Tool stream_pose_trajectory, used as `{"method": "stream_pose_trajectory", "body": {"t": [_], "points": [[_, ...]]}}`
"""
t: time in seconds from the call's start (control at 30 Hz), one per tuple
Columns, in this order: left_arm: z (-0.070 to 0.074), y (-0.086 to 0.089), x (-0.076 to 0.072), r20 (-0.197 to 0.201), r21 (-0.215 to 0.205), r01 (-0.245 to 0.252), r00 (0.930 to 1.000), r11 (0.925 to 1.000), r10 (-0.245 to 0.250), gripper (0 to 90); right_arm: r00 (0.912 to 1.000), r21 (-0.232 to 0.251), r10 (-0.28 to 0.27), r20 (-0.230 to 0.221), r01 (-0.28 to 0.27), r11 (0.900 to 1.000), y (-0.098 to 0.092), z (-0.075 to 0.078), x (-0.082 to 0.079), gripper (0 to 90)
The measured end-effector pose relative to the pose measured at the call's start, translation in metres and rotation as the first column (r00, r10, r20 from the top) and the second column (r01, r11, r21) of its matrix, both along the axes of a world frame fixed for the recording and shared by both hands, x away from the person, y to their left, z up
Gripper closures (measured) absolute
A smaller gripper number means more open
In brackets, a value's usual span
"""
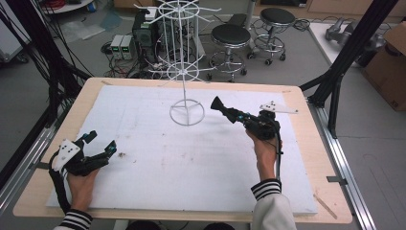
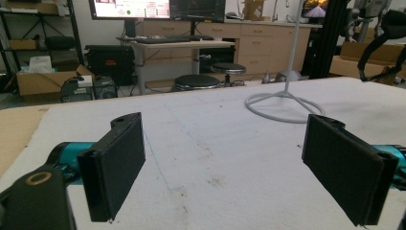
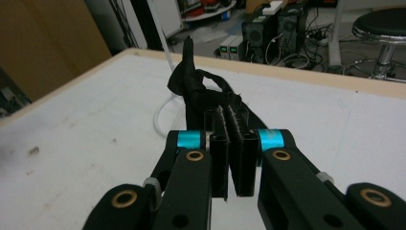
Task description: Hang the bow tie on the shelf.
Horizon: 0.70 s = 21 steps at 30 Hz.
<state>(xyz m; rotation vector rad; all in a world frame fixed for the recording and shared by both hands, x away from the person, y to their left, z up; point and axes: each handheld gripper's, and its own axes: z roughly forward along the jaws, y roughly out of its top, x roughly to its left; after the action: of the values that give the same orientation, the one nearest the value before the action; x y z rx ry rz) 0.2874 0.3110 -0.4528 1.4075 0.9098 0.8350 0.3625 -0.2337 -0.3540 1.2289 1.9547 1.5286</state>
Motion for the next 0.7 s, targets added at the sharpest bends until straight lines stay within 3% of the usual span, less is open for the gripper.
{"method": "stream_pose_trajectory", "body": {"t": [0.1,0.23,0.5,0.7], "points": [[0.0,0.0,0.0,0.001,0.0,-0.001,1.0,1.0,0.001,15.1,0.9989,-0.002,-0.04,0.025,0.041,0.999,0.0,0.014,-0.002,87.4],[0.0,0.0,0.0,0.001,-0.001,-0.001,1.0,1.0,0.001,15.0,0.9977,0.02,-0.056,0.039,0.055,0.998,0.0,0.022,-0.002,87.5],[0.0,0.0,0.0,0.0,-0.004,0.0,1.0,1.0,0.0,15.1,0.9967,0.017,-0.024,0.078,0.022,1.0,0.006,0.049,0.002,87.5],[0.0,0.0,0.0,0.0,-0.004,0.0,1.0,1.0,0.0,15.1,0.9947,0.027,-0.021,0.101,0.019,0.999,0.008,0.059,0.002,87.5]]}}
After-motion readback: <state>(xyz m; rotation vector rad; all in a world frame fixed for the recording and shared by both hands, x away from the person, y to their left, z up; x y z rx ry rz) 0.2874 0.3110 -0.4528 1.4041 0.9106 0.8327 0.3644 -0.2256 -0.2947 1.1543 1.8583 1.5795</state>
